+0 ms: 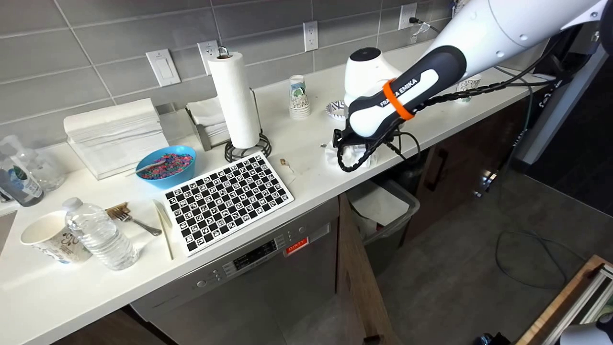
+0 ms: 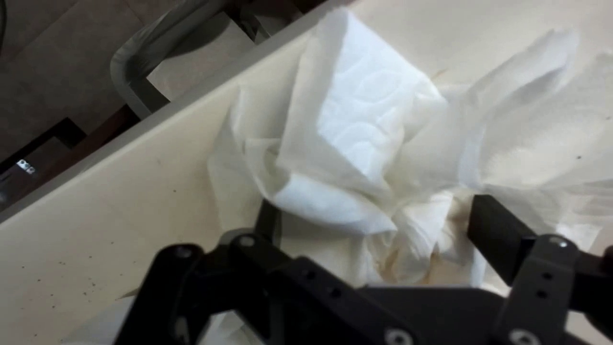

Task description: Put the paper towel into the bin

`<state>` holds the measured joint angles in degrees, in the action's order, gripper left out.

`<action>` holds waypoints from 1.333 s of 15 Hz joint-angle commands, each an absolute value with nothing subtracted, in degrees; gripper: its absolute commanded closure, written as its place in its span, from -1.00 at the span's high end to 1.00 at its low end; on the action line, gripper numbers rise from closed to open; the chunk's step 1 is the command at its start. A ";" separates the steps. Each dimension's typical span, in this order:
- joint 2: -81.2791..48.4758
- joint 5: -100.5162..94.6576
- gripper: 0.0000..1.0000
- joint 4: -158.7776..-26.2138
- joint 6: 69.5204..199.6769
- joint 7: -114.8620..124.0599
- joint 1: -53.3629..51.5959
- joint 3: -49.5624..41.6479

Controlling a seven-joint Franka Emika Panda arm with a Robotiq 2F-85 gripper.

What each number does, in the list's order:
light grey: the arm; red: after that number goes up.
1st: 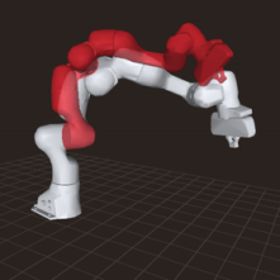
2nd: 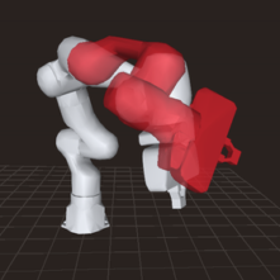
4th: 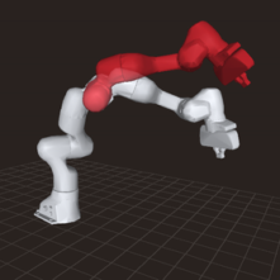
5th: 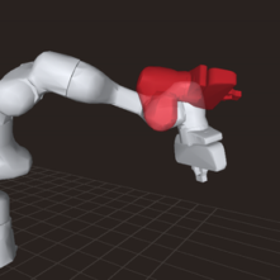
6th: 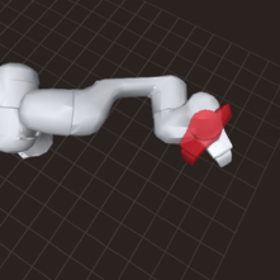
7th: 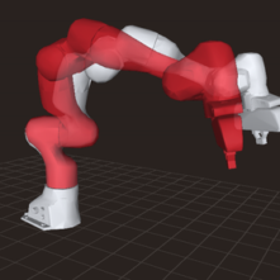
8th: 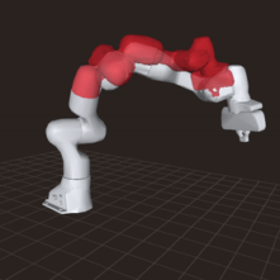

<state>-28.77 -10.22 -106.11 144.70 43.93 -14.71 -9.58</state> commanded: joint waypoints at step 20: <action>-21.85 1.39 -0.97 -112.89 154.04 7.63 -3.03 2.92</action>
<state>-25.62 -2.55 -108.91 153.99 16.43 -6.43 -1.11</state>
